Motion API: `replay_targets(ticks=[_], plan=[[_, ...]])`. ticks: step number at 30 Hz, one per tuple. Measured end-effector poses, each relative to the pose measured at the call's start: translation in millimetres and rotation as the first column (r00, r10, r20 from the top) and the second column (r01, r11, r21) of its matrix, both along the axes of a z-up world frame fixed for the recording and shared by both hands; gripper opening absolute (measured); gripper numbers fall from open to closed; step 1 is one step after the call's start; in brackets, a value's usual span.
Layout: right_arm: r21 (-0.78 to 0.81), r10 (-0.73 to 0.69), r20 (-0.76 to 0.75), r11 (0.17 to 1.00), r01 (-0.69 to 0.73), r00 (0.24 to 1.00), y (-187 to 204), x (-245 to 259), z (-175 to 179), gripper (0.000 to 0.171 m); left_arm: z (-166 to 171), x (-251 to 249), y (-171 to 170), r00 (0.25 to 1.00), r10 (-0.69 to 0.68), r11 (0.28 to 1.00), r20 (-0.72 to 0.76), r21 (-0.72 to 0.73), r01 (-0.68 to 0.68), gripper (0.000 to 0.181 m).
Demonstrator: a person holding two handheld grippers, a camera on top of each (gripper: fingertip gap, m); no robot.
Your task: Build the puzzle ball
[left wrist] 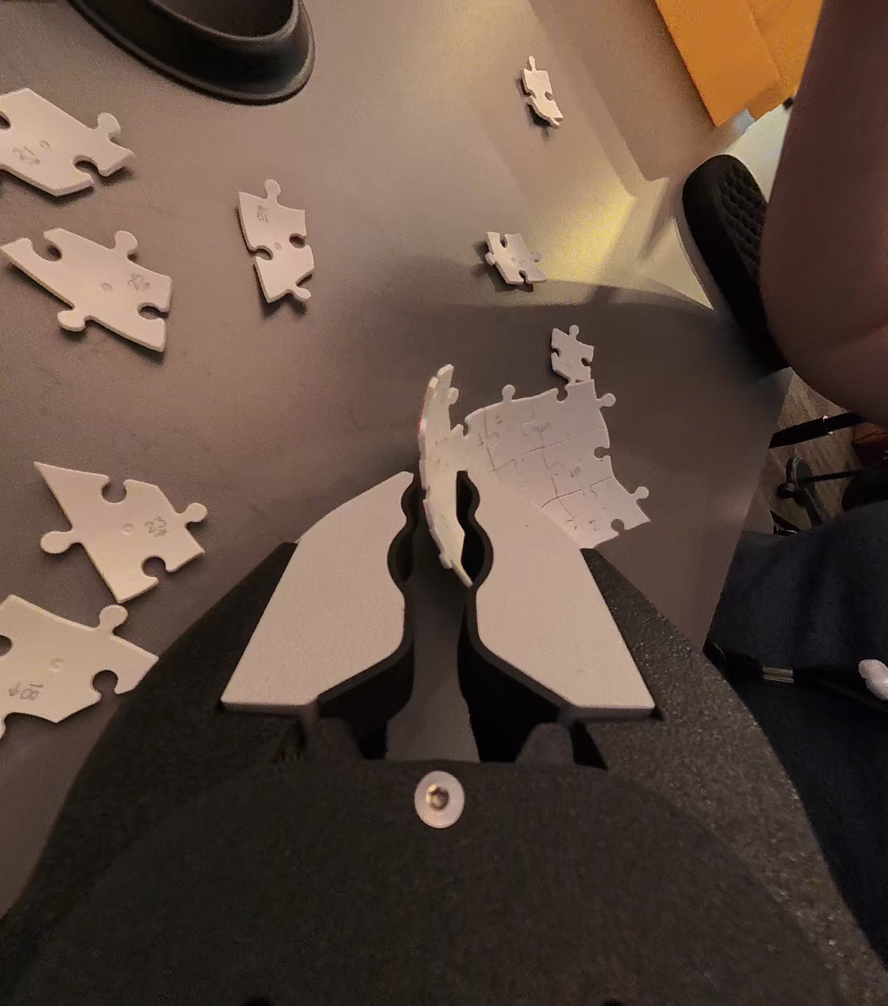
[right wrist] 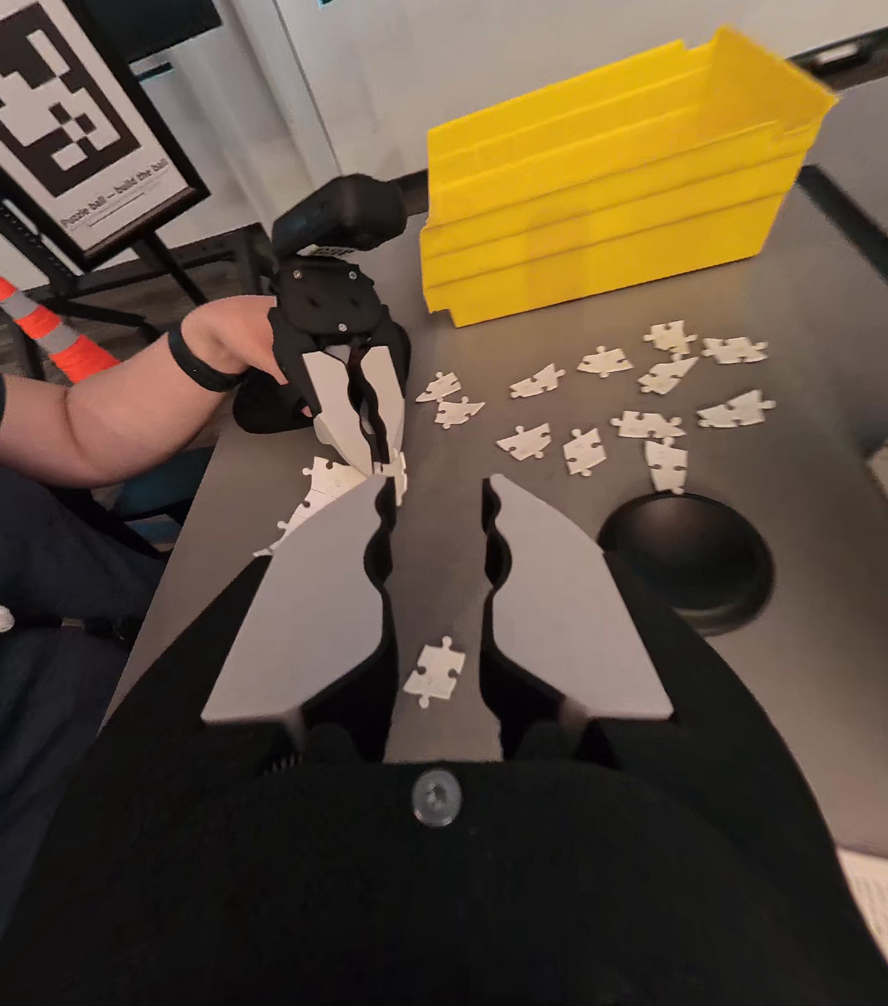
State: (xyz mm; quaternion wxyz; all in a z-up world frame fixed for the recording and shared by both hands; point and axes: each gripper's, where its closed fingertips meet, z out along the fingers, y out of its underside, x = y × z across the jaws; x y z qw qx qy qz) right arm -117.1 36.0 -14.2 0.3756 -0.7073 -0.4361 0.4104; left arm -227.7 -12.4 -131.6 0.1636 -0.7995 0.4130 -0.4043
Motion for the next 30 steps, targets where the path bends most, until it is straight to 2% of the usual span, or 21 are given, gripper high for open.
replay_targets(ticks=[11, 16, 19, 24, 30], plan=[[0.182, -0.149, -0.034, 0.971, 0.153, 0.988, 1.5, 47.2, 50.3, 0.047, 3.2, -9.3, -1.3, 0.997, 0.074, 0.997, -0.010, -0.026, -0.074, 0.015], [0.204, -0.160, -0.071, 0.964, 0.171, 0.985, 1.5, 54.6, 59.4, 0.056, 2.4, -17.9, 0.5, 0.988, 0.141, 0.990, -0.067, -0.006, -0.141, 0.015], [0.197, -0.156, -0.127, 0.964, 0.179, 0.980, 2.8, 59.2, 65.0, 0.061, 13.0, -27.0, -3.9, 0.975, 0.211, 0.977, -0.066, 0.033, -0.210, 0.011], [0.169, -0.147, -0.259, 0.966, 0.195, 0.955, 7.5, 62.8, 81.1, 0.061, 35.0, -47.4, -10.8, 0.928, 0.364, 0.909, 0.077, 0.187, -0.373, 0.010], [0.123, -0.141, -0.339, 0.974, 0.193, 0.930, 8.4, 65.3, 91.5, 0.061, 23.9, -78.3, -14.8, 0.862, 0.501, 0.802, 0.073, 0.337, -0.494, 0.012]])
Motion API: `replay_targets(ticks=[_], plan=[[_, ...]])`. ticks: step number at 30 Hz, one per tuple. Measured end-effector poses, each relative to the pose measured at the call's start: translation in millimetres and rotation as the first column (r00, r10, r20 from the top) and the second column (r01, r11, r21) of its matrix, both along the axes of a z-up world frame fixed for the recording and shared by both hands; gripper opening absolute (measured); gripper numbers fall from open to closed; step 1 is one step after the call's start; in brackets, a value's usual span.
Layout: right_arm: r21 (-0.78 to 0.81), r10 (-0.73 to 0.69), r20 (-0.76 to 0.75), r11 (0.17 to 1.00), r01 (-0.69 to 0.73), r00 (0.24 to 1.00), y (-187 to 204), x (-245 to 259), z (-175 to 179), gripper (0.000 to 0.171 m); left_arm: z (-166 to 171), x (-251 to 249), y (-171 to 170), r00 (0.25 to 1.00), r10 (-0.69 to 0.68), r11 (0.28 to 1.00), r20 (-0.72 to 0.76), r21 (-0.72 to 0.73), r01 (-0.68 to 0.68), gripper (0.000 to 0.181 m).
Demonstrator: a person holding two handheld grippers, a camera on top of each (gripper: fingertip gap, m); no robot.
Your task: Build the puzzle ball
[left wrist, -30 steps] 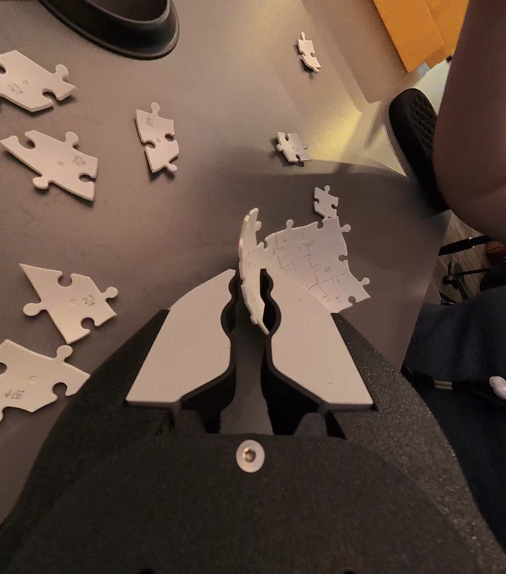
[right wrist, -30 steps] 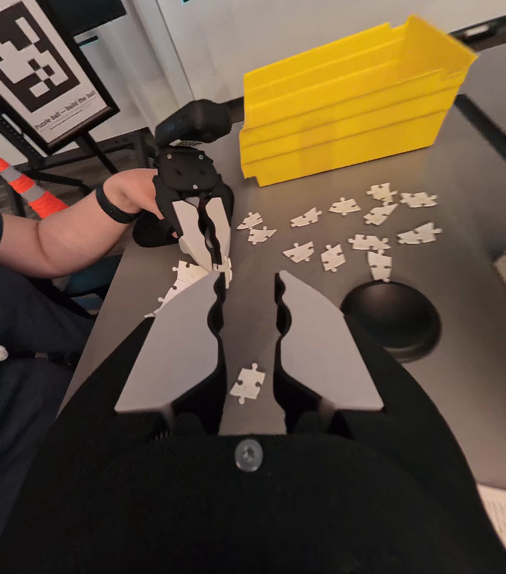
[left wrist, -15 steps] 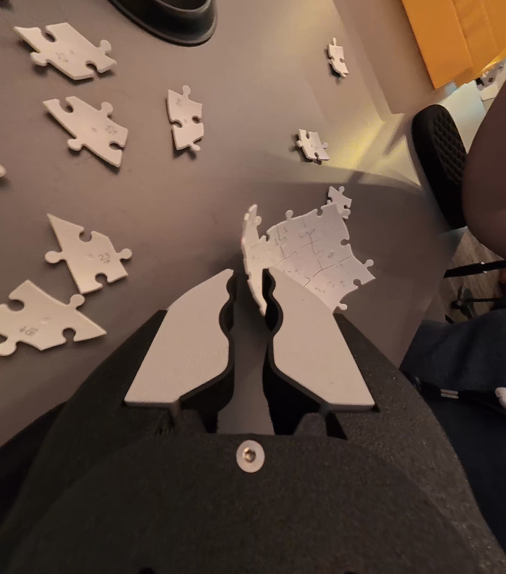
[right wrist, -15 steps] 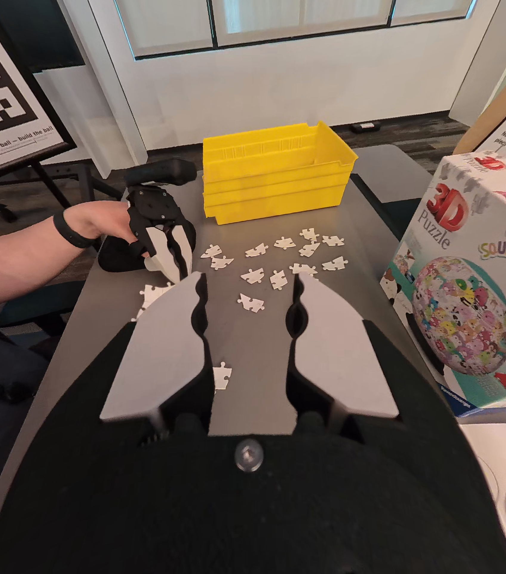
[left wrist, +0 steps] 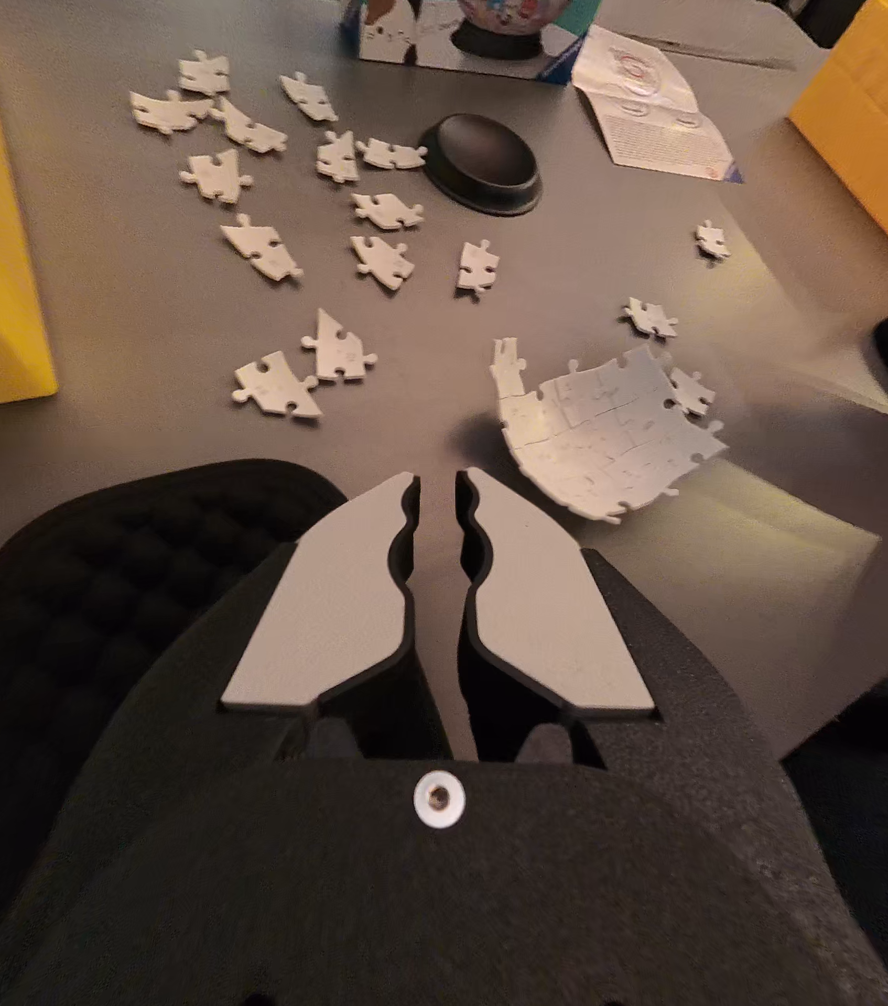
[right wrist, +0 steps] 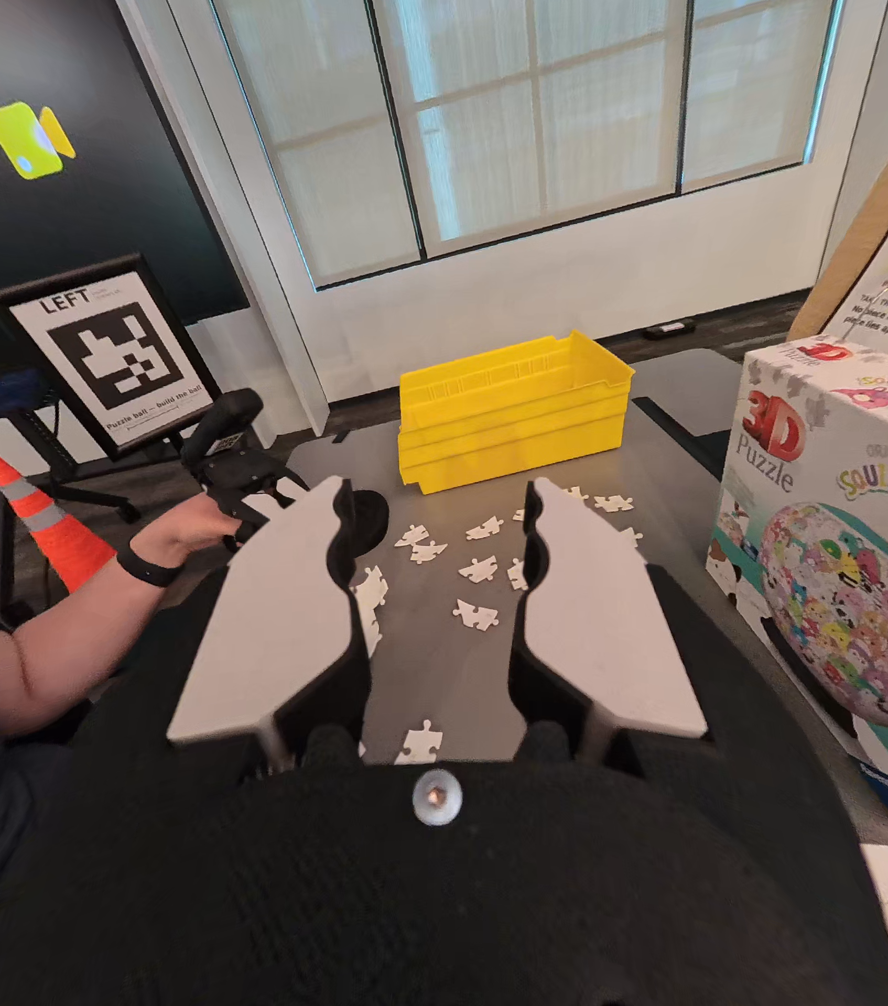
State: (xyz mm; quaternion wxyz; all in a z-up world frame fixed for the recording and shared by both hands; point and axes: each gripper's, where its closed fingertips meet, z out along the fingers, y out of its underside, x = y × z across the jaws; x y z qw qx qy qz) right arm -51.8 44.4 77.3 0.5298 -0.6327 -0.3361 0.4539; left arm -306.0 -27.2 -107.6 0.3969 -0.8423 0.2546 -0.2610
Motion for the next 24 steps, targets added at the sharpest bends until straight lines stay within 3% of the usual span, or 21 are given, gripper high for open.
replay_targets(ticks=[4, 12, 24], plan=[[-0.001, 0.002, 0.007, 1.000, -0.002, 1.000, 0.1, 1.4, 0.3, 0.061, -1.1, 5.5, 0.7, 0.999, 0.006, 0.998, 0.053, -0.064, -0.002, 0.014], [-0.008, -0.022, 0.099, 1.000, 0.023, 0.995, 3.6, 8.1, -11.2, 0.060, -10.4, 33.3, 2.1, 0.998, -0.063, 0.995, 0.004, -0.079, 0.063, 0.013], [-0.028, -0.034, 0.215, 0.999, 0.040, 0.976, 15.4, 17.6, -36.3, 0.044, 2.3, 38.2, 15.8, 0.997, -0.072, 0.996, 0.001, -0.057, 0.071, 0.013]])
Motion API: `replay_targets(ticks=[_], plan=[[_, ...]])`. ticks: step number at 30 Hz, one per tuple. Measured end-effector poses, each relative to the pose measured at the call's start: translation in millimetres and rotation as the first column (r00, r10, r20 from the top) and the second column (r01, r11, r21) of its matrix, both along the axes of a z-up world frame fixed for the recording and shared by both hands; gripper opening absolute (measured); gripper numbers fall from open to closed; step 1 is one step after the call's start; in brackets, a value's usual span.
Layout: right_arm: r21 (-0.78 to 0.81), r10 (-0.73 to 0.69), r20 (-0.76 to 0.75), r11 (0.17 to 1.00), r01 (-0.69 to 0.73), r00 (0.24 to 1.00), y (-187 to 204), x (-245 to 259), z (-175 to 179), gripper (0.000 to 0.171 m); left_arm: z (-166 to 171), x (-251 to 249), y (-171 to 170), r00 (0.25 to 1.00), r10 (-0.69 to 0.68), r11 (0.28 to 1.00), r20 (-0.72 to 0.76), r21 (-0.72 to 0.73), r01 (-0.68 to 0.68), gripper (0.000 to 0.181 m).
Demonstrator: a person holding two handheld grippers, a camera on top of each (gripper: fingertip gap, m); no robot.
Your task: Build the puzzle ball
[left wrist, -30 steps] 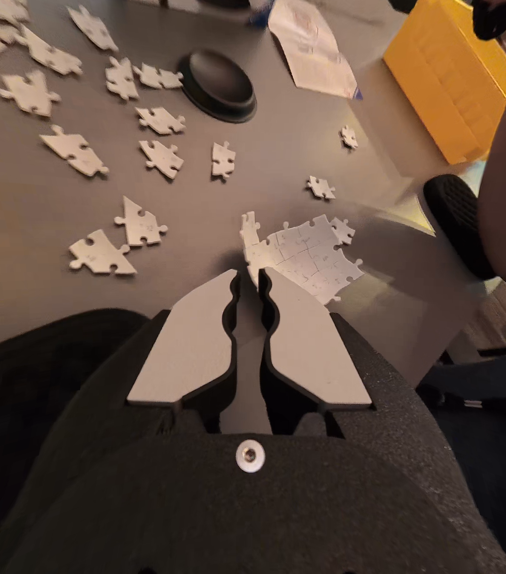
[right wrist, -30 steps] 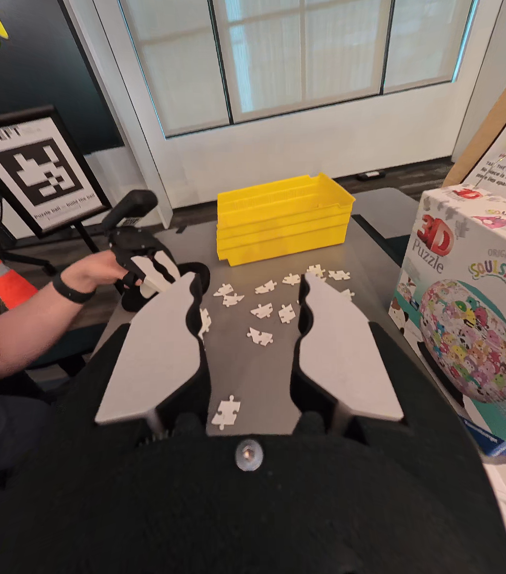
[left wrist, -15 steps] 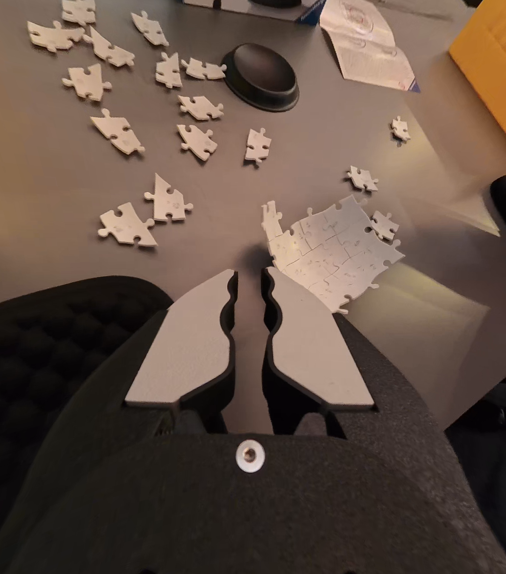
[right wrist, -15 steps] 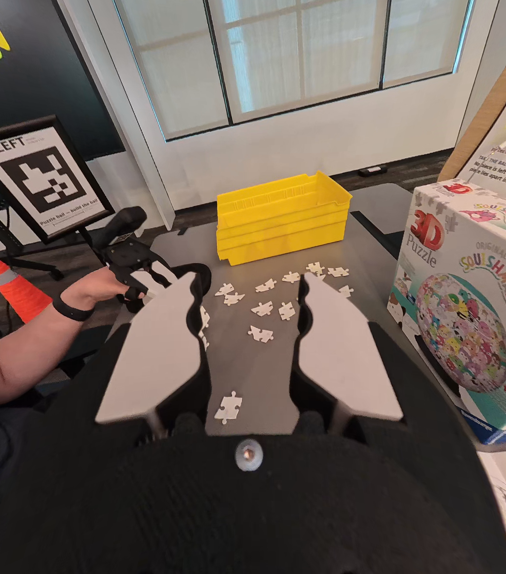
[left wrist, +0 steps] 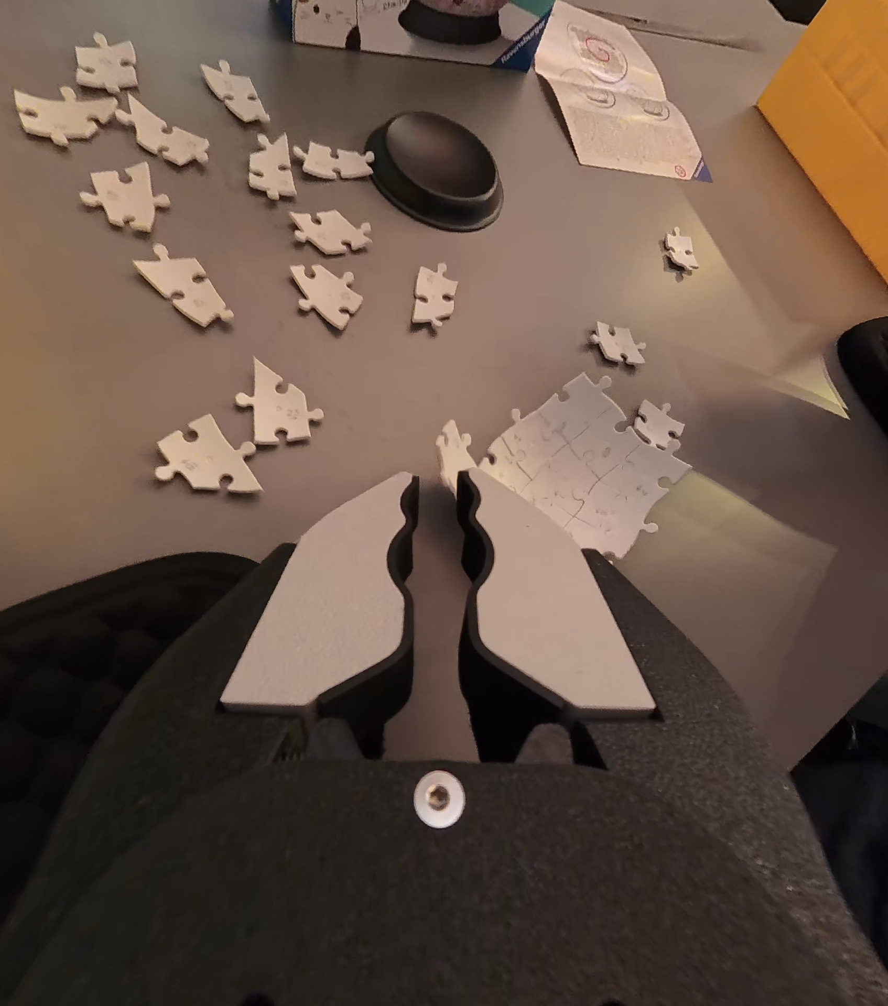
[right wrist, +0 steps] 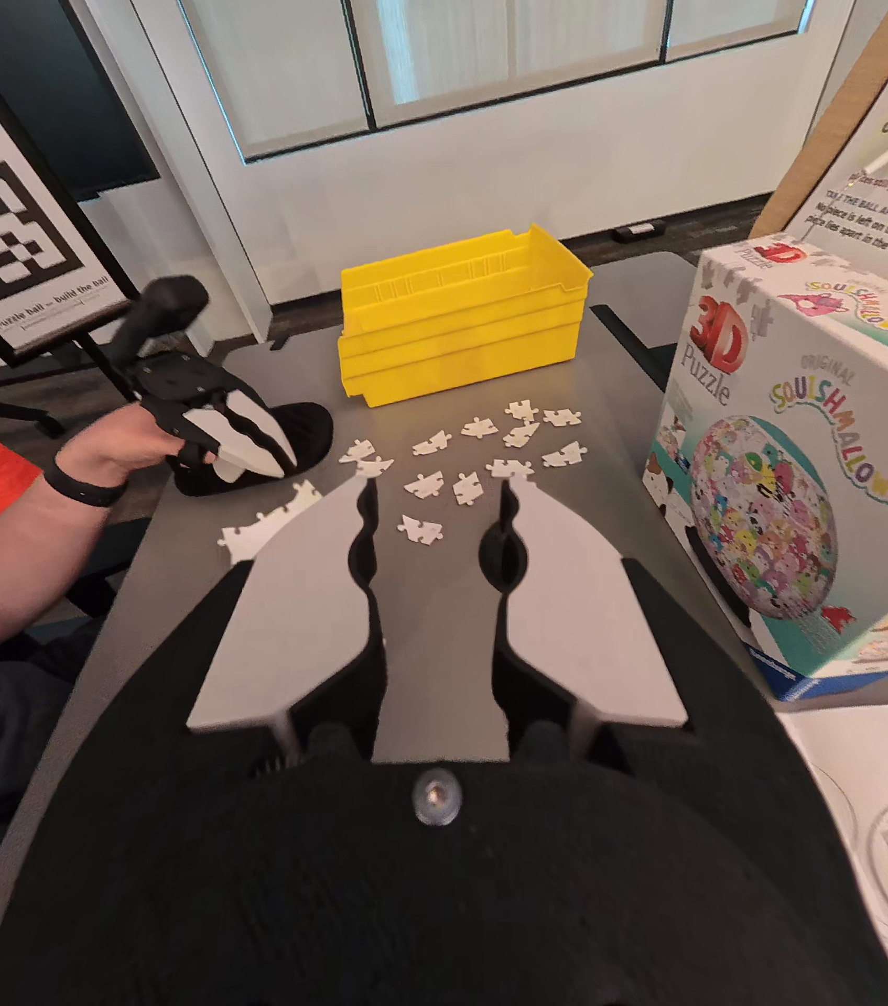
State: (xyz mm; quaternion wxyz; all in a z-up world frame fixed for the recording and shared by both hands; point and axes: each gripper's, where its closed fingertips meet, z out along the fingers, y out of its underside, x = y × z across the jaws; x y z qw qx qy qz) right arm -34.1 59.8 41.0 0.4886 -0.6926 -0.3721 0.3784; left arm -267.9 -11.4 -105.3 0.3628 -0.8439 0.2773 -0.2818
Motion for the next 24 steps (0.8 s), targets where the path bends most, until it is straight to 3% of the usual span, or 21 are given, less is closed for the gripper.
replay_targets(ticks=[5, 12, 15, 24], plan=[[-0.023, -0.005, 0.211, 1.000, 0.010, 0.978, 3.7, 3.8, -33.7, 0.043, -0.4, -1.3, 6.7, 0.996, -0.006, 1.000, -0.084, -0.001, 0.006, 0.015], [-0.150, 0.175, 0.511, 0.982, -0.113, 0.841, -12.9, -6.0, -103.4, 0.044, -15.4, 1.9, 10.8, 0.995, -0.019, 0.997, -0.097, -0.073, 0.012, 0.013], [-0.160, 0.183, 0.545, 0.981, -0.113, 0.818, -12.0, -7.2, -110.7, 0.044, -15.7, 3.6, 9.8, 0.996, -0.029, 0.997, -0.090, -0.076, 0.022, 0.013], [-0.143, 0.123, 0.513, 0.988, -0.057, 0.849, -4.1, 11.6, -99.7, 0.043, -1.9, 0.7, 7.0, 0.998, -0.026, 0.999, -0.063, -0.040, 0.024, 0.013]])
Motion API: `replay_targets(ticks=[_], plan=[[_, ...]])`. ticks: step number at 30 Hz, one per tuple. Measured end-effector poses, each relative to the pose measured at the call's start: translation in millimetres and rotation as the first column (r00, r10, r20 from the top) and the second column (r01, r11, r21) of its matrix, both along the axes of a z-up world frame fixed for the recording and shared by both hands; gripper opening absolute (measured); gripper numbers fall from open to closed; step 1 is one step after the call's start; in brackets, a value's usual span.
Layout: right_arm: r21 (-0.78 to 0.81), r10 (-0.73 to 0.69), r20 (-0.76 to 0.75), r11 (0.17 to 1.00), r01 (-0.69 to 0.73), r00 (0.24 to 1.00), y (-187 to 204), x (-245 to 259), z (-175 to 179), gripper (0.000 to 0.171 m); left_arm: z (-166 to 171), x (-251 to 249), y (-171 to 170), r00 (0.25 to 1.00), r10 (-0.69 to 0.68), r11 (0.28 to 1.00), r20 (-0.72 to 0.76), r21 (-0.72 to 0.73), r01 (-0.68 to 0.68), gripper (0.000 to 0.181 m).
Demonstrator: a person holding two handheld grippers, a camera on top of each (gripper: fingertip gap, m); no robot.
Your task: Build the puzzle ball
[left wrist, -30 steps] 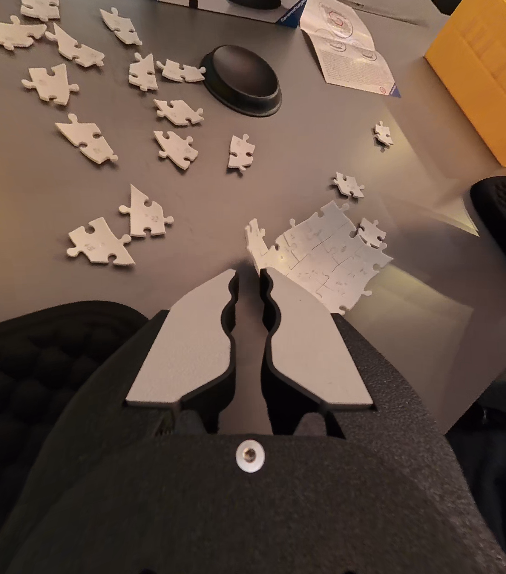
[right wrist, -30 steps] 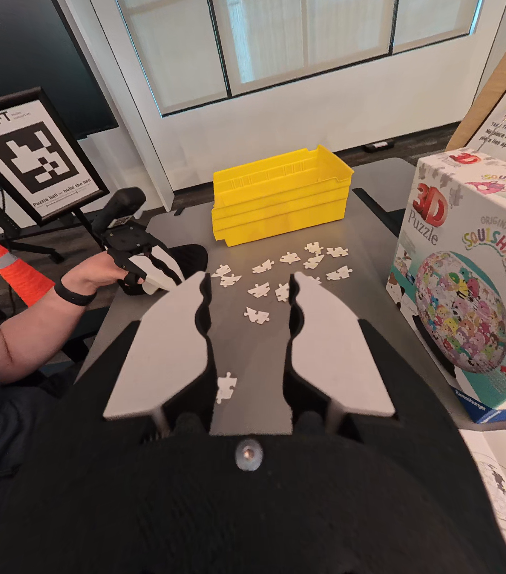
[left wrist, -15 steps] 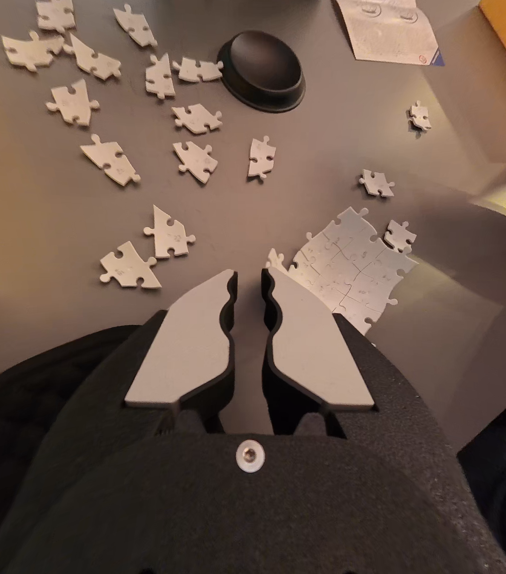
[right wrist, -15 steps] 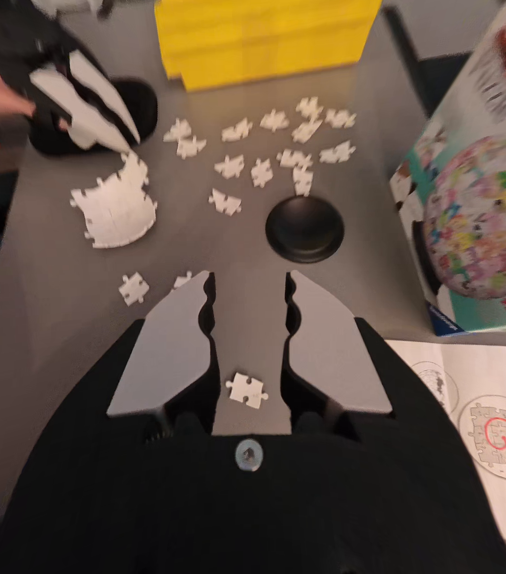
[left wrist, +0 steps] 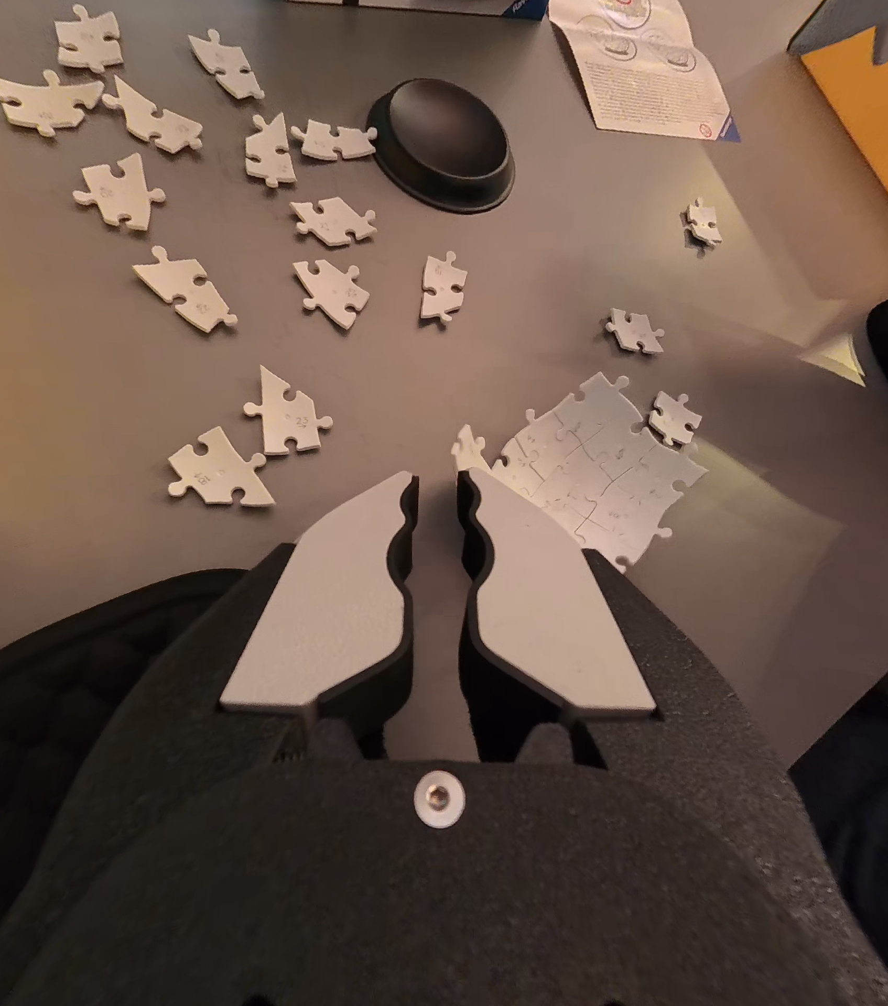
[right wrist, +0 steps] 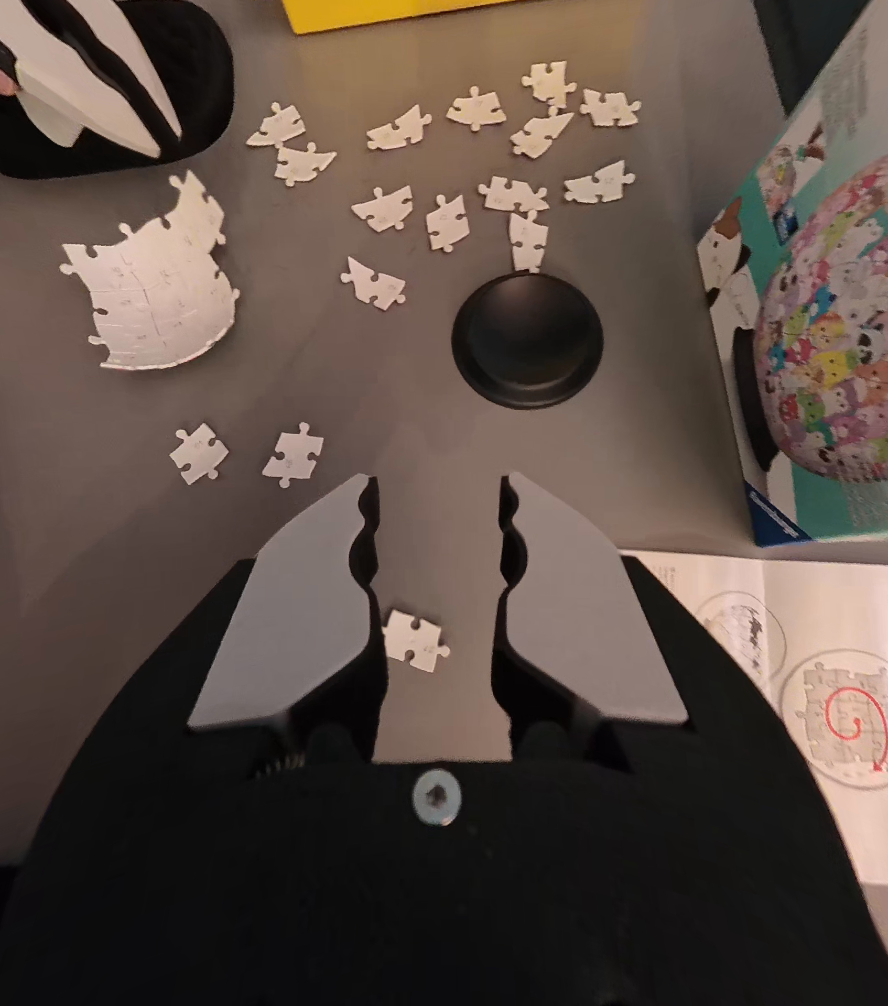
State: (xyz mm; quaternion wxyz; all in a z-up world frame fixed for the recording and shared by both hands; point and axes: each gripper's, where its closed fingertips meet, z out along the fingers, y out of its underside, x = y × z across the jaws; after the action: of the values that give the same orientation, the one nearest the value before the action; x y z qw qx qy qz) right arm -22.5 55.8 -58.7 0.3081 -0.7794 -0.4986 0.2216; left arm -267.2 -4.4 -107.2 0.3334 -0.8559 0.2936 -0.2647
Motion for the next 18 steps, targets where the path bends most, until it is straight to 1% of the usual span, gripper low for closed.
replay_targets(ticks=[3, 7, 10, 12, 15, 18], plan=[[-0.001, -0.042, 0.006, 0.999, 0.042, 0.999, 2.6, 14.1, 1.8, 0.043, 1.1, -3.3, 0.0, 1.000, 0.011, 1.000, 0.004, 0.004, -0.011, 0.013], [-0.007, -0.095, 0.060, 0.995, 0.096, 0.994, 6.6, 34.2, -5.2, 0.041, 10.0, -6.4, 3.3, 1.000, 0.026, 0.999, 0.014, 0.035, -0.027, 0.013], [-0.061, -0.102, 0.081, 0.992, 0.107, 0.991, 2.5, 40.4, -12.4, 0.037, 21.4, -3.1, 6.7, 1.000, 0.017, 0.998, 0.021, 0.057, -0.018, 0.013], [-0.152, -0.071, 0.136, 0.984, 0.091, 0.988, -11.5, 44.5, -28.1, 0.032, 27.0, 1.5, 7.9, 1.000, 0.003, 0.997, 0.015, 0.071, -0.004, 0.013], [-0.197, -0.063, 0.314, 0.972, 0.130, 0.947, -21.2, 59.3, -59.6, 0.034, 29.9, 7.7, 6.0, 1.000, -0.016, 0.998, 0.013, 0.068, 0.016, 0.014], [-0.232, -0.046, 0.350, 0.963, 0.134, 0.936, -32.5, 55.9, -75.9, 0.040, 29.3, 7.9, 0.1, 0.999, -0.034, 0.998, 0.014, 0.056, 0.033, 0.014]])
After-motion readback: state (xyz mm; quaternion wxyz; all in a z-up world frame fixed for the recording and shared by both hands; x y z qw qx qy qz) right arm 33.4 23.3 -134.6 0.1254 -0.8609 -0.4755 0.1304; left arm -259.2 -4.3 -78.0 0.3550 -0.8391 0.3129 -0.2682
